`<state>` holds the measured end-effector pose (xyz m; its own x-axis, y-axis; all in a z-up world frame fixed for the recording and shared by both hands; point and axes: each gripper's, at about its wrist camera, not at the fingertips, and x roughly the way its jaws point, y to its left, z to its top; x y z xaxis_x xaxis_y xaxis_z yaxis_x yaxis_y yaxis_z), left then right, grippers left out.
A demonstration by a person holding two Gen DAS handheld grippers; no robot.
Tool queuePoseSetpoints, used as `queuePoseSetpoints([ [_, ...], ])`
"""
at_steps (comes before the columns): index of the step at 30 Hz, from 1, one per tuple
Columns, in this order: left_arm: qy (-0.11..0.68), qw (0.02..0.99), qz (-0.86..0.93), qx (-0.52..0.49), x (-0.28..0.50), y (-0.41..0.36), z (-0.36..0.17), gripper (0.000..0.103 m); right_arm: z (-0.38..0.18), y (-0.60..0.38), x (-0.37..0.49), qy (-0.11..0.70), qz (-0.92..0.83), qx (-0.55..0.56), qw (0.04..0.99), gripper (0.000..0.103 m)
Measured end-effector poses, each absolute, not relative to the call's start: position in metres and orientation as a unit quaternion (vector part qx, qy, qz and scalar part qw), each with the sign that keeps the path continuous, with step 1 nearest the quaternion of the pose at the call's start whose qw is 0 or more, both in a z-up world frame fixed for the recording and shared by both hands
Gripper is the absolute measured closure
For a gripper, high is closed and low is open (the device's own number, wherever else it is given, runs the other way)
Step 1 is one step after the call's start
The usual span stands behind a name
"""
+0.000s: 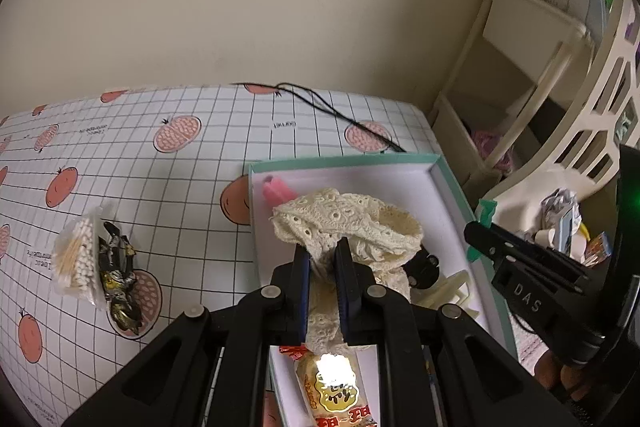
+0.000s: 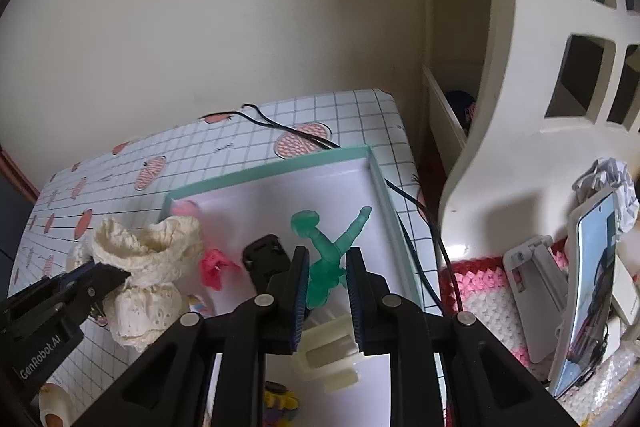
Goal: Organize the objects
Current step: 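Lift and carry the lace cloth and green toy over the tray with both grippers, then lower the lace cloth and green toy into the tray and open both grippers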
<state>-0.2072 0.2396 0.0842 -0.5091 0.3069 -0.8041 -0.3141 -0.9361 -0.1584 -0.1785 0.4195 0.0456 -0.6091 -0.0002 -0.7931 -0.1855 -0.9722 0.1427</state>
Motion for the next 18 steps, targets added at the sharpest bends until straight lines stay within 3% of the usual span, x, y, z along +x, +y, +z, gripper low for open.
queuePoseSetpoints([
  [18,0.005,0.176,0.858,-0.482,-0.211,0.242,0.065,0.091,0.035,0.419,-0.182,0.099,0.886,-0.45,0.06,0.083],
])
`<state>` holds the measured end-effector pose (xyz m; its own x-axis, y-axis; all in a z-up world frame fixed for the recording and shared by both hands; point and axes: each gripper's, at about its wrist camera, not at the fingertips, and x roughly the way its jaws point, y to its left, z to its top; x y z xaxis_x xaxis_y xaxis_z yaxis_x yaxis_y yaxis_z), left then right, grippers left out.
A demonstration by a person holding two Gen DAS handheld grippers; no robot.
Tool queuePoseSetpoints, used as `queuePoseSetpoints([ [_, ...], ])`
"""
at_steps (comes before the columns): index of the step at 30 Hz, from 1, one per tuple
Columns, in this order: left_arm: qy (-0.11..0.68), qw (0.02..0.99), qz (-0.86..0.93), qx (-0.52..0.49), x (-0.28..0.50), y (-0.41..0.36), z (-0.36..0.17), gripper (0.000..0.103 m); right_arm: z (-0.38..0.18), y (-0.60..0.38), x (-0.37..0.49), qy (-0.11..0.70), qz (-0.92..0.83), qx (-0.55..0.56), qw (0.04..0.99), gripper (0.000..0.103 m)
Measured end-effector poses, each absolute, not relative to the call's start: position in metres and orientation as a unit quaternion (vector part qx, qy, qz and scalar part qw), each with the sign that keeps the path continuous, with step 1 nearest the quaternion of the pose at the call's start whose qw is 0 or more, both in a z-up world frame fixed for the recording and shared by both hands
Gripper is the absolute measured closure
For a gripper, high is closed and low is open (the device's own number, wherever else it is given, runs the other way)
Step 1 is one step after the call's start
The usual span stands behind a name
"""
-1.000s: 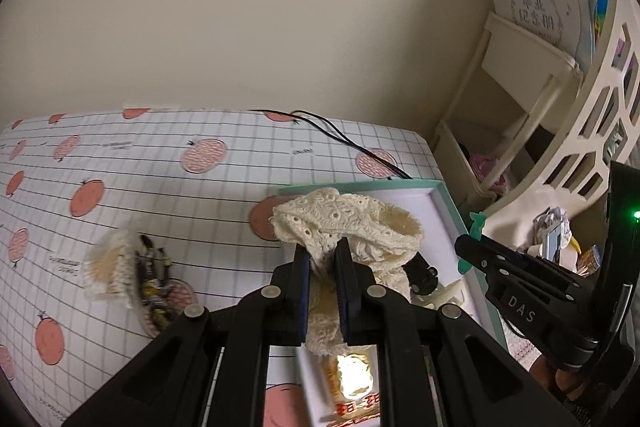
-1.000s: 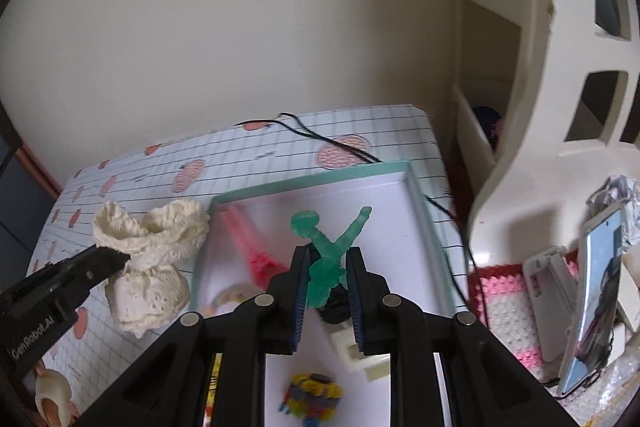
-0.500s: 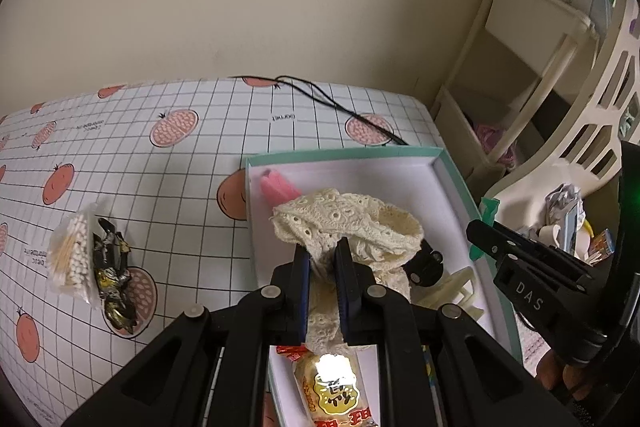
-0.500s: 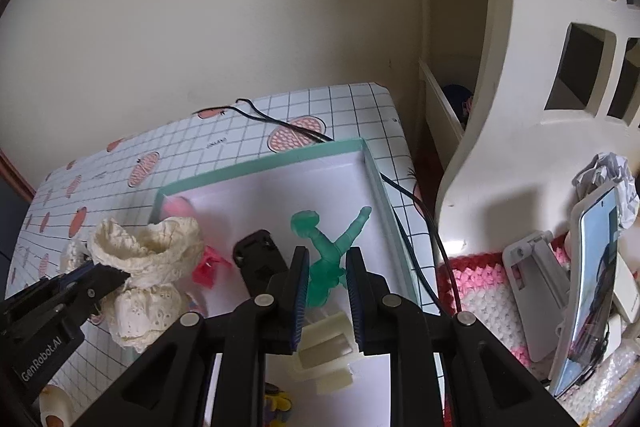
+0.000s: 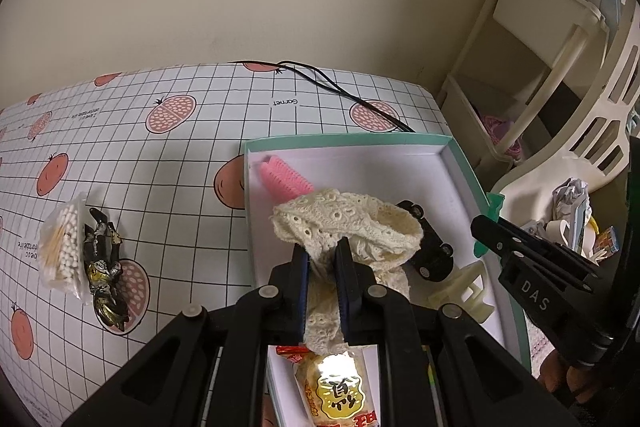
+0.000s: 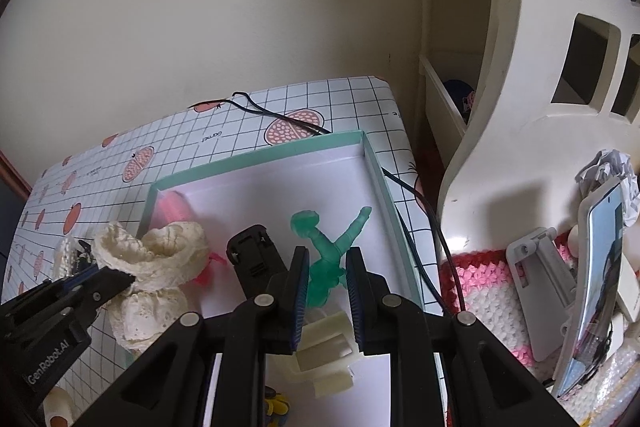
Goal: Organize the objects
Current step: 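Lower the lace cloth and green toy into the tray and open both grippers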
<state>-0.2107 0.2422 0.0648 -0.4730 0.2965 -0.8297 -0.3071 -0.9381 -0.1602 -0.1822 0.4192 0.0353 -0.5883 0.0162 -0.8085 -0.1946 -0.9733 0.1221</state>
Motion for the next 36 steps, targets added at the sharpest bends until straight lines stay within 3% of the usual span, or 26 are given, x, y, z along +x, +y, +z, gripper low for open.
queuePoseSetpoints([
  [10,0.0,0.185,0.858,-0.48,-0.207,0.241,0.071,0.075,0.039,0.42,-0.182,0.102,0.888,-0.445,0.059,0.082],
  [15,-0.002,0.182,0.86,-0.477,-0.206,0.237,0.075,0.074,0.041,0.42,-0.182,0.104,0.888,-0.443,0.057,0.073],
  [27,-0.008,0.166,0.867,-0.471,-0.209,0.224,0.078,0.073,0.044,0.413,-0.182,0.099,0.89,-0.444,0.047,0.073],
  [29,-0.01,0.162,0.866,-0.473,-0.21,0.222,0.076,0.069,0.043,0.411,-0.182,0.098,0.889,-0.445,0.045,0.073],
  [30,-0.01,0.16,0.866,-0.473,-0.211,0.221,0.076,0.062,0.042,0.411,-0.182,0.098,0.889,-0.445,0.045,0.072],
  [31,-0.01,0.157,0.867,-0.473,-0.211,0.219,0.075,0.057,0.042,0.41,-0.183,0.097,0.889,-0.445,0.045,0.063],
  [33,-0.009,0.151,0.869,-0.471,-0.212,0.217,0.074,0.052,0.042,0.409,-0.183,0.097,0.89,-0.444,0.046,0.053],
  [36,-0.007,0.145,0.87,-0.471,-0.213,0.214,0.074,0.042,0.042,0.407,-0.183,0.096,0.891,-0.443,0.043,0.046],
])
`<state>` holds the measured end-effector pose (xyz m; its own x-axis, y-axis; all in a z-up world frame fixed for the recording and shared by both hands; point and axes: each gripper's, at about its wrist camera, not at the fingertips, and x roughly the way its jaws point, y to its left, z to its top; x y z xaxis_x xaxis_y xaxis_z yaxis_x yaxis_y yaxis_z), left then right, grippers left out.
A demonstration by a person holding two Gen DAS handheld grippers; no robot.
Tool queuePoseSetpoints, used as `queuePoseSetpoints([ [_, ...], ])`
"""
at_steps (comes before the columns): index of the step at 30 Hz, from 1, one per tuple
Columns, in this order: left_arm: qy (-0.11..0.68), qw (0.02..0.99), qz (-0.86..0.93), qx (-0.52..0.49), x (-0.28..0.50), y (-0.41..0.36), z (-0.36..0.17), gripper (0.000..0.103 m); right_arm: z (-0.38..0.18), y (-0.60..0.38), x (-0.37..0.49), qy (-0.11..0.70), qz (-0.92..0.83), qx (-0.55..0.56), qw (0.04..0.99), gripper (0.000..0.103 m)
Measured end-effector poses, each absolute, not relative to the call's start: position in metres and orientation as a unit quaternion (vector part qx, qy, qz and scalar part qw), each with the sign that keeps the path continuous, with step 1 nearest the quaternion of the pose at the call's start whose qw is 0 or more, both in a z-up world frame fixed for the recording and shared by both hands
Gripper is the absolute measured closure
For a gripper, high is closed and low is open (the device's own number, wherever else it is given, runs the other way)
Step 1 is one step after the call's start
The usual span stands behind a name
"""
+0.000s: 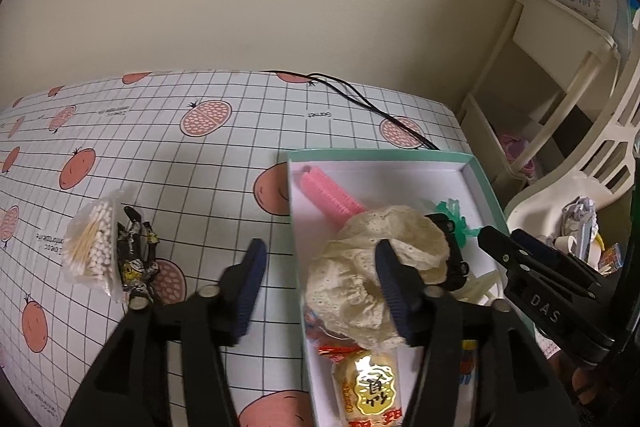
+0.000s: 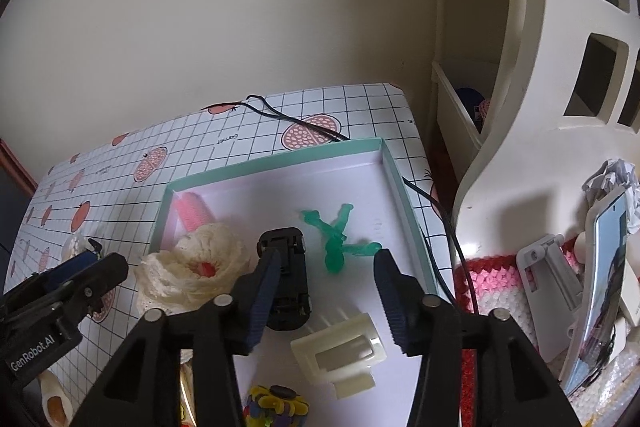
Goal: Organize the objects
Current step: 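Lower the lace cloth and green toy into the tray and open both grippers, then move both grippers back from the tray to the cotton swab bag and figure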
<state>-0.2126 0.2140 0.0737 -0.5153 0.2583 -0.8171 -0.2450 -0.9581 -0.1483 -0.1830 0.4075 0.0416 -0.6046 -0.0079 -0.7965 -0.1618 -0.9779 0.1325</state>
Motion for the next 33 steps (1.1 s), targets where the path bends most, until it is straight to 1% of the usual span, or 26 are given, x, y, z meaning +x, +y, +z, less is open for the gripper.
queuePoseSetpoints([
  [1,-0.008,0.143,0.871,-0.471,-0.213,0.213,0.073,0.042,0.041,0.407,-0.183,0.096,0.891,-0.442,0.042,0.041],
  [2,-0.008,0.142,0.871,-0.471,-0.213,0.212,0.073,0.042,0.041,0.406,-0.184,0.096,0.891,-0.441,0.04,0.039],
  [3,-0.007,0.14,0.871,-0.472,-0.214,0.211,0.072,0.04,0.042,0.405,-0.184,0.096,0.892,-0.441,0.038,0.038],
  [4,-0.006,0.138,0.871,-0.471,-0.214,0.21,0.072,0.03,0.042,0.404,-0.184,0.095,0.892,-0.44,0.036,0.036],
  [6,-0.008,0.135,0.875,-0.466,-0.215,0.206,0.072,0.02,0.042,0.402,-0.184,0.094,0.894,-0.438,0.034,0.031],
  [9,-0.015,0.133,0.875,-0.466,-0.216,0.201,0.071,0.02,0.042,0.4,-0.184,0.092,0.895,-0.436,0.03,0.025],
  [11,-0.017,0.128,0.876,-0.464,-0.217,0.198,0.07,0.015,0.041,0.398,-0.185,0.092,0.895,-0.436,0.027,0.021],
  [13,-0.018,0.124,0.878,-0.461,-0.218,0.195,0.069,0.008,0.04,0.397,-0.185,0.092,0.895,-0.435,0.025,0.014],
  [15,-0.019,0.121,0.879,-0.461,-0.219,0.193,0.068,0.008,0.04,0.396,-0.185,0.092,0.896,-0.433,0.023,0.011],
  [18,-0.023,0.116,0.879,-0.463,-0.221,0.188,0.067,0.008,0.04,0.395,-0.185,0.094,0.897,-0.431,0.023,0.002],
  [19,-0.025,0.115,0.879,-0.462,-0.221,0.187,0.066,0.008,0.039,0.396,-0.185,0.095,0.897,-0.431,0.023,0.001],
  [24,-0.017,0.106,0.884,-0.454,-0.221,0.18,0.064,0.008,0.037,0.396,-0.186,0.095,0.897,-0.431,0.024,0.0],
  [33,-0.028,0.112,0.882,-0.457,-0.224,0.171,0.061,0.008,0.033,0.391,-0.189,0.09,0.895,-0.437,0.024,0.0],
])
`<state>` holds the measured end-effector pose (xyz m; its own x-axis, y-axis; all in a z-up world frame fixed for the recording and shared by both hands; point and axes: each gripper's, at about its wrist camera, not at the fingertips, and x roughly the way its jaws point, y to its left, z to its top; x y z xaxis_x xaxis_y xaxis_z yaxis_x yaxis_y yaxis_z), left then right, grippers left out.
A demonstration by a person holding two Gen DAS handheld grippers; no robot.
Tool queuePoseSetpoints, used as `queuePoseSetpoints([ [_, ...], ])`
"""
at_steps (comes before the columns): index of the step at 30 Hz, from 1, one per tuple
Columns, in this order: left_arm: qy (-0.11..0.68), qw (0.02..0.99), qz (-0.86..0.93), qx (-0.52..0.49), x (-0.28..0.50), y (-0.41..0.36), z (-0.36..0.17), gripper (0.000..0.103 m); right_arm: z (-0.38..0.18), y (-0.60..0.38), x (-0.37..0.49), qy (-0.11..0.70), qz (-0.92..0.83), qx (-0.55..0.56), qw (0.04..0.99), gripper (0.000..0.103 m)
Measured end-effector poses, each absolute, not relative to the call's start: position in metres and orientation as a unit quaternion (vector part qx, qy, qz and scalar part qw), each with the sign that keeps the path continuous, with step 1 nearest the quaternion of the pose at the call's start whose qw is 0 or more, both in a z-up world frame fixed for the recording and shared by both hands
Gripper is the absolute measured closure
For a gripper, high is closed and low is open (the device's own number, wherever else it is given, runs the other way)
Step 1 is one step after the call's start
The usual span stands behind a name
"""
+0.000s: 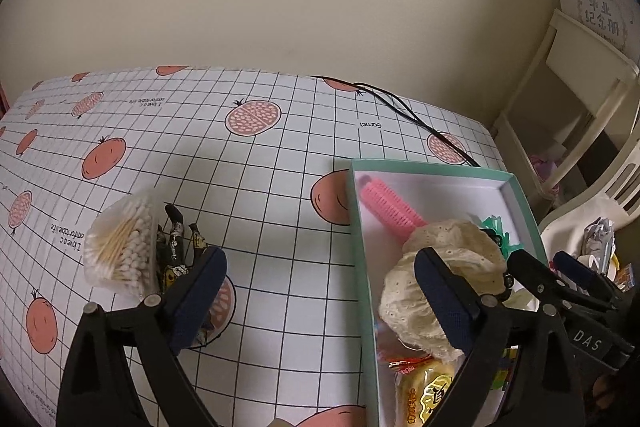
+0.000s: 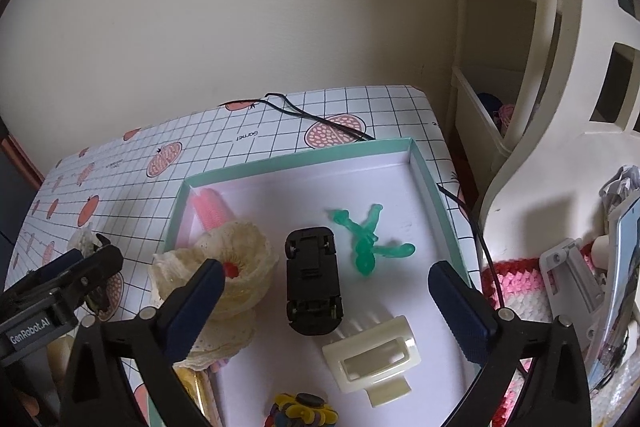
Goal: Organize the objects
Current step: 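Move both grippers back from the tray to the cotton swab bag and figure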
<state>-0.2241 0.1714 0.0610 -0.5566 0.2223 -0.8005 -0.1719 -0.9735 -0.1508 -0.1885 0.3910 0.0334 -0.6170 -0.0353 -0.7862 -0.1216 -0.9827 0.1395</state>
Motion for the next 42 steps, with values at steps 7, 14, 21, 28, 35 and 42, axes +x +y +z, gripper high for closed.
queuePoseSetpoints([
  [7,-0.038,0.113,0.88,-0.459,-0.225,0.159,0.072,0.008,0.038,0.379,-0.188,0.085,0.894,-0.44,0.021,0.0],
  [14,-0.054,0.1,0.885,-0.451,-0.225,0.129,0.095,0.008,0.053,0.357,-0.188,0.077,0.897,-0.436,0.011,0.0],
  [21,-0.076,0.08,0.89,-0.442,-0.22,0.091,0.112,0.008,0.071,0.325,-0.189,0.063,0.902,-0.428,-0.01,0.0],
  [28,-0.104,0.056,0.895,-0.43,-0.215,0.046,0.122,0.008,0.086,0.287,-0.187,0.049,0.906,-0.419,-0.033,0.0],
  [35,-0.131,0.023,0.897,-0.422,-0.217,0.002,0.123,0.008,0.101,0.249,-0.187,0.045,0.909,-0.412,-0.056,0.0],
  [42,-0.15,0.012,0.893,-0.424,-0.222,-0.021,0.115,0.008,0.105,0.214,-0.19,0.033,0.907,-0.414,-0.073,0.0],
])
